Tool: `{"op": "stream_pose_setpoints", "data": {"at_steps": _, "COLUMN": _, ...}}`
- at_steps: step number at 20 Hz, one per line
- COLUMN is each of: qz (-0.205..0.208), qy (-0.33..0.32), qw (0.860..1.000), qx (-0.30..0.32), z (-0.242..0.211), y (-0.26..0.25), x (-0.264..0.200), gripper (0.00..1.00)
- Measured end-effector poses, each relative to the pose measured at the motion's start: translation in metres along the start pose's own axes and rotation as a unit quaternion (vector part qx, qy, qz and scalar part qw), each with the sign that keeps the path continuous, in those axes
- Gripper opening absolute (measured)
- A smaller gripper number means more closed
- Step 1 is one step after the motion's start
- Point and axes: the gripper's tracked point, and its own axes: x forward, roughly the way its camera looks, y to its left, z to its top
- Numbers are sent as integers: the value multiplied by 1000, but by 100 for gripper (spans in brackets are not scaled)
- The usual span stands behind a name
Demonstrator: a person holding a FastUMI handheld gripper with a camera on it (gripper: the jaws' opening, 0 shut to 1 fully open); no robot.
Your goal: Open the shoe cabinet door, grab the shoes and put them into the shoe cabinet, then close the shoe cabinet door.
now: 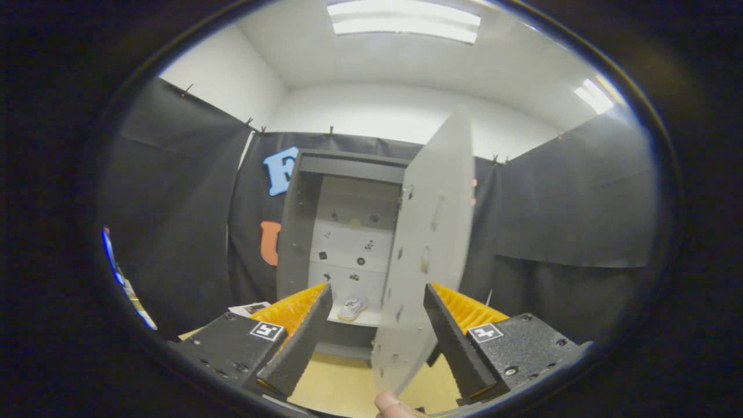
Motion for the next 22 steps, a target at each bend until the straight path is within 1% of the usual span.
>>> {"op": "stream_pose_setpoints", "data": {"at_steps": 2, "qz": -19, "qy": -10, "qw": 1000, "qx": 2, "z": -1, "y": -32, "x": -21, "gripper": 100}}
{"op": "stream_pose_setpoints", "data": {"at_steps": 4, "qz": -41, "qy": -14, "qw": 999, "qx": 5, "z": -7, "y": -70, "x": -30, "gripper": 100}}
{"op": "stream_pose_setpoints", "data": {"at_steps": 7, "qz": -80, "qy": 7, "qw": 997, "qx": -4, "z": -33, "y": -123, "x": -27, "gripper": 100}}
{"op": "stream_pose_setpoints", "data": {"at_steps": 11, "qz": -83, "qy": 21, "qw": 996, "qx": 11, "z": -57, "y": -166, "x": -7, "gripper": 100}}
{"op": "stream_pose_setpoints", "data": {"at_steps": 14, "qz": -59, "qy": 33, "qw": 998, "qx": 16, "z": -87, "y": -177, "x": 24, "gripper": 100}}
{"op": "stream_pose_setpoints", "data": {"at_steps": 17, "qz": -10, "qy": 66, "qw": 998, "qx": 23, "z": -118, "y": -166, "x": 55, "gripper": 100}}
{"op": "stream_pose_setpoints", "data": {"at_steps": 20, "qz": 23, "qy": 83, "qw": 996, "qx": 37, "z": -136, "y": -162, "x": 79, "gripper": 100}}
{"op": "stream_pose_setpoints", "data": {"at_steps": 22, "qz": 80, "qy": 86, "qw": 992, "qx": 52, "z": -143, "y": -132, "x": 81, "gripper": 100}}
